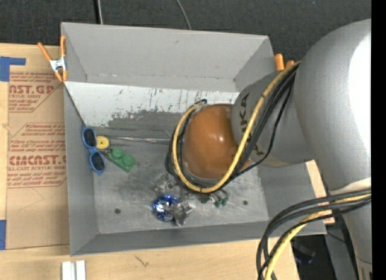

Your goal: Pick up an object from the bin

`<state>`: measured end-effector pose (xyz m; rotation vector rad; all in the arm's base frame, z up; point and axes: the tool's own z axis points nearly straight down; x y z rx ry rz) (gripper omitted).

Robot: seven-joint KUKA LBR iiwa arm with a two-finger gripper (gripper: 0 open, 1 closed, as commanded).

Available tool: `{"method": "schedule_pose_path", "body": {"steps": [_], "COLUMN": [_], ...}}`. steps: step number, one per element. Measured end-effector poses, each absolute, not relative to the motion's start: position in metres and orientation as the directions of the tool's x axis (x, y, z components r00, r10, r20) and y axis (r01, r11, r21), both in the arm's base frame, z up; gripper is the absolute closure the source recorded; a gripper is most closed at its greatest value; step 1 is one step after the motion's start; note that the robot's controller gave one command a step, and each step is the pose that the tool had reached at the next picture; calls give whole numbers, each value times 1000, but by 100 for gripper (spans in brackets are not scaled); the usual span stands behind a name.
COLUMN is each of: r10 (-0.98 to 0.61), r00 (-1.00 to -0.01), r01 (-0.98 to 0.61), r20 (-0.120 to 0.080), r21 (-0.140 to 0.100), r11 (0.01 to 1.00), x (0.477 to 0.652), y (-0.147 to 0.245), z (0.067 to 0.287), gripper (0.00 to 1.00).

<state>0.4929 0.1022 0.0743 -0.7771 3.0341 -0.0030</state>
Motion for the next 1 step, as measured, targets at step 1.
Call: {"method": "schedule_pose_path", "body": {"steps": [1], "r10": [-515], "r00": [-857], "r01": [-515], "r20": [-9], "r21": [-3], "r11": [857], "x": [495], "y": [88], "z": [208], "gripper": [100]}}
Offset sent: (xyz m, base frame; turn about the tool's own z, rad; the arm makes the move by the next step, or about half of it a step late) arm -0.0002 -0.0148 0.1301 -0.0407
